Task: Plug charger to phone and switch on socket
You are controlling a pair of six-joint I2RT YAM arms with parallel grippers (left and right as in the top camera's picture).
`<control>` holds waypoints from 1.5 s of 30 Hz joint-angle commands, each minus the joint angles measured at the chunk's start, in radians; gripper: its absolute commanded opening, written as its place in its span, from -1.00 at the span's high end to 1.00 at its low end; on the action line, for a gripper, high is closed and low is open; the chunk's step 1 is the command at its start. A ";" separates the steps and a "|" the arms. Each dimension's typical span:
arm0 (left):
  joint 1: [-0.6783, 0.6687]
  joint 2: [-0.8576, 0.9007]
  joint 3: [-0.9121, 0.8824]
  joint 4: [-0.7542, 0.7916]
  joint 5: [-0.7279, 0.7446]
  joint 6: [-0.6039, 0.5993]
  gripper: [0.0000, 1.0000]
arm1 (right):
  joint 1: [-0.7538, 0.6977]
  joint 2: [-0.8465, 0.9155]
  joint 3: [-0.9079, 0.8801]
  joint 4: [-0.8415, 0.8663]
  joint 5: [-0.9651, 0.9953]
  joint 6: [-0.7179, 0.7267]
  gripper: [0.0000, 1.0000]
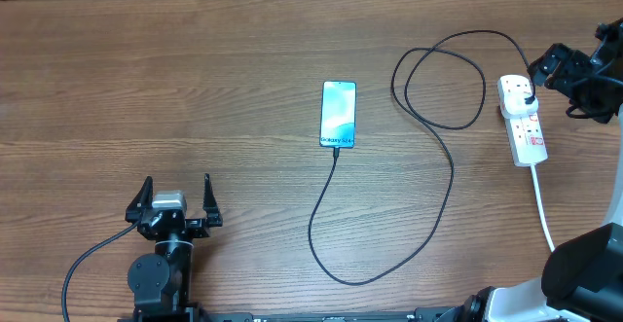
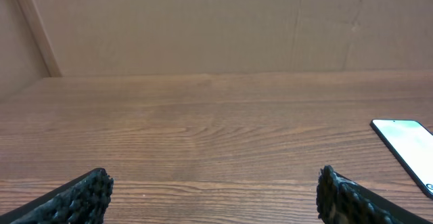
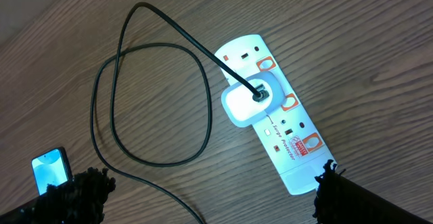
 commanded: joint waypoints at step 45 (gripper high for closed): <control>0.010 -0.010 -0.004 0.000 0.014 0.012 -1.00 | 0.305 -0.739 -1.213 1.320 -0.034 0.082 -1.00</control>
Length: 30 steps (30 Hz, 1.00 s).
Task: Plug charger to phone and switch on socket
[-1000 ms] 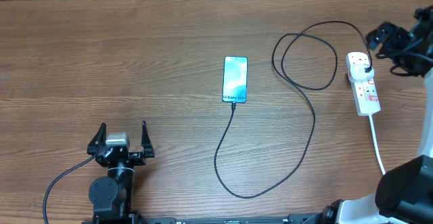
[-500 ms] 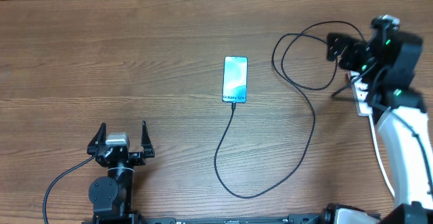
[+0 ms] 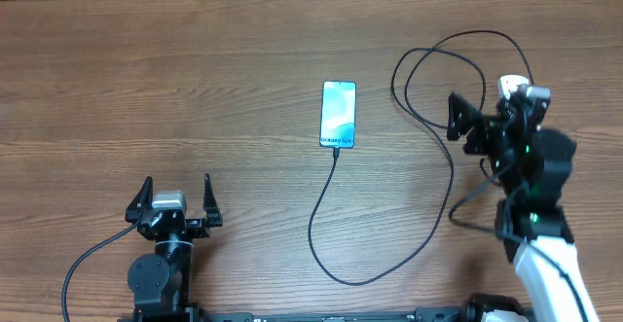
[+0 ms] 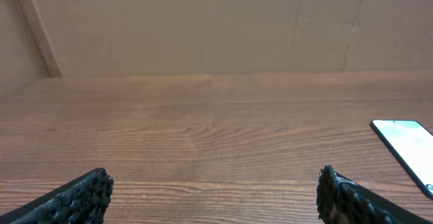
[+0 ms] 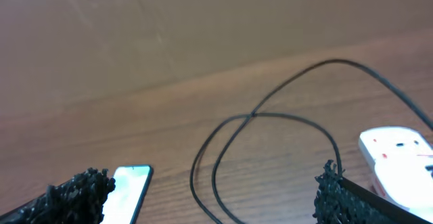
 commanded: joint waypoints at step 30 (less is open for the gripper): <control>0.010 -0.010 -0.004 0.000 0.014 0.012 -1.00 | 0.006 -0.661 -0.420 -0.031 0.016 -0.001 -1.00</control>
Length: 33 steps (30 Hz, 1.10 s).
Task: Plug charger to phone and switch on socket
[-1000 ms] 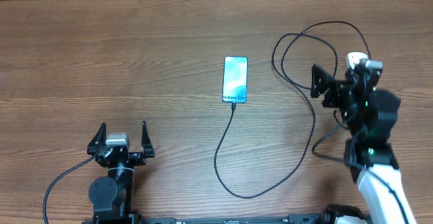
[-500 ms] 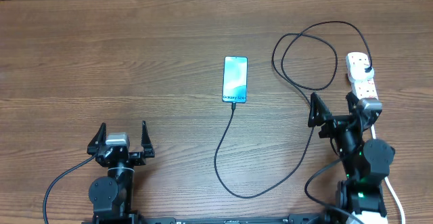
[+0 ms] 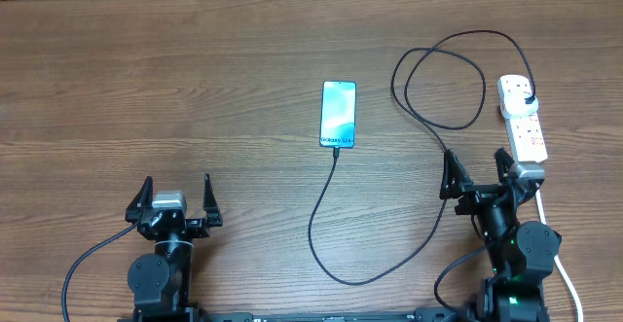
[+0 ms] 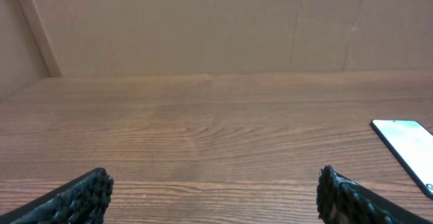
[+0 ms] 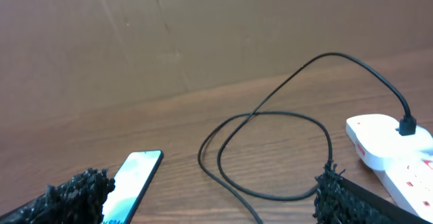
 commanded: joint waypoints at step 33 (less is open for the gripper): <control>0.010 -0.010 -0.004 0.000 0.014 0.012 -1.00 | 0.137 -0.409 -0.065 -0.278 0.184 -0.040 -1.00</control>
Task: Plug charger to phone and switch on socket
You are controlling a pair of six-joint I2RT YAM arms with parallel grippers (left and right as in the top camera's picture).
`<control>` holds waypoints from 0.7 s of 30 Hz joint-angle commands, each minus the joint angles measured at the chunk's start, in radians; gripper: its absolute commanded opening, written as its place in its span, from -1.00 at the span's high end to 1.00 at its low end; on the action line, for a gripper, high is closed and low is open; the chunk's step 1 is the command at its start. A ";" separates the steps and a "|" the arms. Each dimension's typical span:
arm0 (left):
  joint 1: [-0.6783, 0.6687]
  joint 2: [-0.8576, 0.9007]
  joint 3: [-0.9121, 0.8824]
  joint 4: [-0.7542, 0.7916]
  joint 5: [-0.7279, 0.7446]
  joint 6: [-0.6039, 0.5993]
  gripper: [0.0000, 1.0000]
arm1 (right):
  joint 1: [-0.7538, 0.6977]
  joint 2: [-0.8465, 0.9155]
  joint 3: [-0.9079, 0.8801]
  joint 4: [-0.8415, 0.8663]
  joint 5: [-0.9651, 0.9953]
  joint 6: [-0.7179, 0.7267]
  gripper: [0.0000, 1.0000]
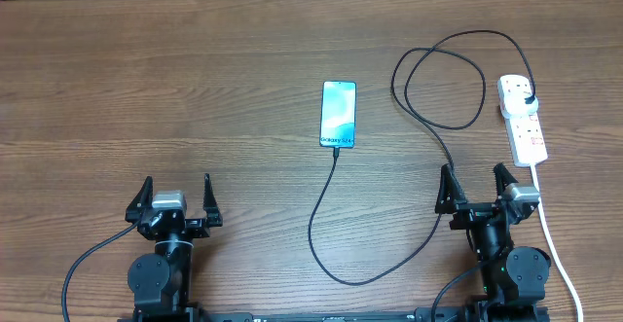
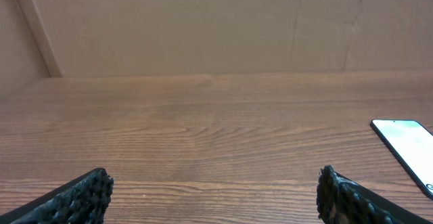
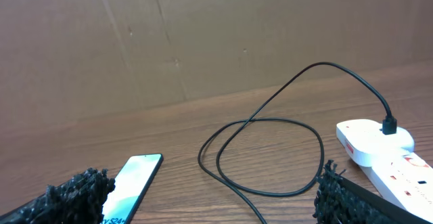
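Note:
A phone (image 1: 338, 114) with a lit screen lies face up at the table's middle, and a black charger cable (image 1: 336, 234) runs into its near end. The cable loops right to a white plug in the white power strip (image 1: 522, 121) at the far right. The phone (image 3: 132, 180) and the strip (image 3: 385, 149) also show in the right wrist view. My left gripper (image 1: 176, 198) rests open at the near left, nothing between its fingers. At the near right my right gripper (image 1: 475, 186) rests open, well short of the strip.
A brown cardboard wall (image 2: 203, 28) stands behind the wooden table (image 1: 195, 79). The strip's white lead (image 1: 545, 220) runs toward the near right edge, beside my right arm.
My right gripper has drawn back a little farther toward the near edge. The left arm, phone, cable and strip stay where they were.
My right gripper was first open over the power strip at the far right. It then stood nearer the middle right, away from the strip. Later it sat low at the near right, where it is now. The left arm never moved.

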 commanded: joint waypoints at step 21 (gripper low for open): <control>0.010 -0.010 -0.003 0.000 0.014 0.012 -1.00 | 0.006 -0.010 -0.011 0.002 -0.011 -0.140 -1.00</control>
